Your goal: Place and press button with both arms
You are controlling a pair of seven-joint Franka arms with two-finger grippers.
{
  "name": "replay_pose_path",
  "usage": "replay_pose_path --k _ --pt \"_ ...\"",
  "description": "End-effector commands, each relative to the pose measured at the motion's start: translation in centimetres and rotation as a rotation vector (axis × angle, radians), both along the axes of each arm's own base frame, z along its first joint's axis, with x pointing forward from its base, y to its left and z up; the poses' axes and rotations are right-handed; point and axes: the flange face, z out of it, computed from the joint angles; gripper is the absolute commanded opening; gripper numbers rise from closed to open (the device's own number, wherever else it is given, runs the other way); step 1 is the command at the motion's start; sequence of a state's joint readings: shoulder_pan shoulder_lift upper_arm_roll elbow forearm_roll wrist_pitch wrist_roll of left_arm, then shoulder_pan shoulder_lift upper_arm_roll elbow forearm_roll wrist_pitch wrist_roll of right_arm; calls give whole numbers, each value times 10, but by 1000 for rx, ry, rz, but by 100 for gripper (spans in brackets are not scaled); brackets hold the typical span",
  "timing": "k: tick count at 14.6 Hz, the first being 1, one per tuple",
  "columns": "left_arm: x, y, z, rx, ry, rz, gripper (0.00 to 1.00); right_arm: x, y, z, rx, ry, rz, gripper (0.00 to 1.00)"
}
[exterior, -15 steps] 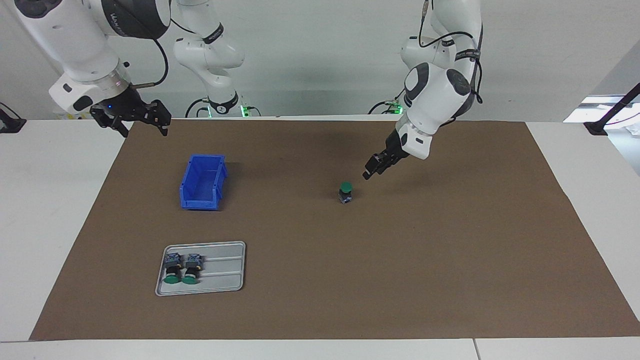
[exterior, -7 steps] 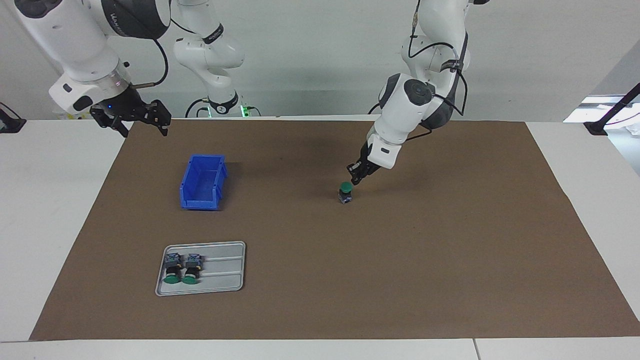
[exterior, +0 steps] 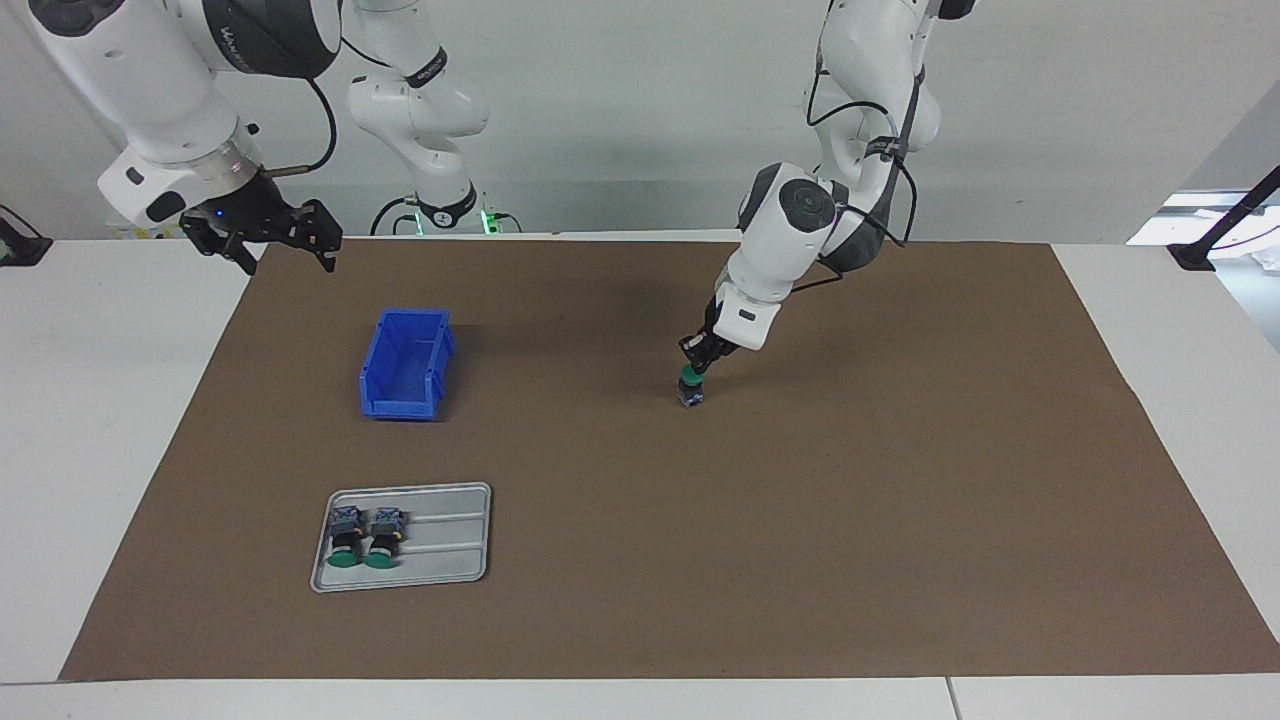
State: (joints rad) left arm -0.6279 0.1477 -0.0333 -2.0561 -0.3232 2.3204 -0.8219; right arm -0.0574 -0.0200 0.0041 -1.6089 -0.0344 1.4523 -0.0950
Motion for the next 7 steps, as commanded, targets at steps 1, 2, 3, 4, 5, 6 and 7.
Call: replay_pose_path --k 1,2,3,4,5,6,7 --pt "5 -6 -5 12 -19 14 5 -6 0 1 6 5 13 99" --pt "5 -8 -12 14 -20 15 5 -5 0 1 6 5 13 99" --pt "5 -10 -14 13 -22 13 5 -5 0 1 6 3 12 99" --pt "5 -10 -21 19 -15 14 5 -5 0 1 6 5 13 99" --pt "5 -10 -24 23 -14 14 5 -5 0 1 6 3 13 99" --pt "4 -12 -23 20 -17 13 5 -5 0 1 6 5 13 99" --pt "2 -13 -25 22 -15 7 5 -5 0 1 6 5 12 99"
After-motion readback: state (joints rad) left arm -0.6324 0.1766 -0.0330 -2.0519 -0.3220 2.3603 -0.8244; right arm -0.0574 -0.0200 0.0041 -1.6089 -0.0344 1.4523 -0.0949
